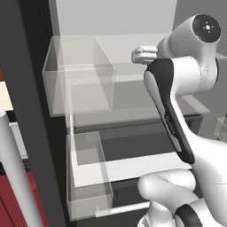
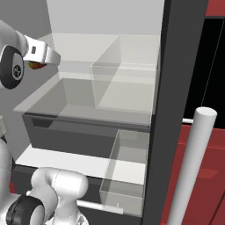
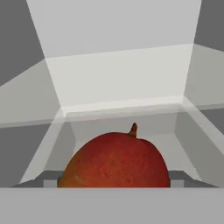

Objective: Pick the mango and apple from the fridge and place them inside the tupperware on the counter.

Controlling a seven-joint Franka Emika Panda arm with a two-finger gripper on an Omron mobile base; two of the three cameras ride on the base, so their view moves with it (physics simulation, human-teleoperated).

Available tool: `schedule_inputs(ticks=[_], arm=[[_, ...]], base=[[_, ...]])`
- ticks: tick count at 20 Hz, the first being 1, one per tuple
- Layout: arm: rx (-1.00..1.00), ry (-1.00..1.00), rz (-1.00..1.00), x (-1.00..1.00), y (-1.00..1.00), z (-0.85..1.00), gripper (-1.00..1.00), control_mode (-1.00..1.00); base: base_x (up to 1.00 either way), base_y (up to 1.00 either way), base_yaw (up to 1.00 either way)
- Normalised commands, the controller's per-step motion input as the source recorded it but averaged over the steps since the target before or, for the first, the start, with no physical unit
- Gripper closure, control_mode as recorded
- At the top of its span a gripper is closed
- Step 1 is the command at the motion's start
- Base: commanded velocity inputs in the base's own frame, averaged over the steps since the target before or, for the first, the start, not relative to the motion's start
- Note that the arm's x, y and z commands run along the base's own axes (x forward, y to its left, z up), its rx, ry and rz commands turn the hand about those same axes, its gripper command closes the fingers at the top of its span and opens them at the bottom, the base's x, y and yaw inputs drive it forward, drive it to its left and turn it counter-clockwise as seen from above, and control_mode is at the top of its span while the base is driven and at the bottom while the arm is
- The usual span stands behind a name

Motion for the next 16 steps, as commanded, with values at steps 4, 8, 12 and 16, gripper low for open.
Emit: schedule_inputs(ticks=[4, 8, 12, 16], arm=[[0.00, 0.00, 0.00, -1.00, -0.13, -0.01, 1.00, -1.00], [0.00, 0.00, 0.00, -0.99, -0.14, -0.04, 1.00, -1.00], [0.00, 0.00, 0.00, -0.25, -0.03, -0.01, 1.00, 1.00], [0.00, 0.00, 0.00, 0.00, 0.00, 0.00, 1.00, 1.00]], base=[[0.00, 0.00, 0.00], [0.00, 0.00, 0.00], [-0.75, -0.03, 0.00], [-0.99, 0.03, 0.00]])
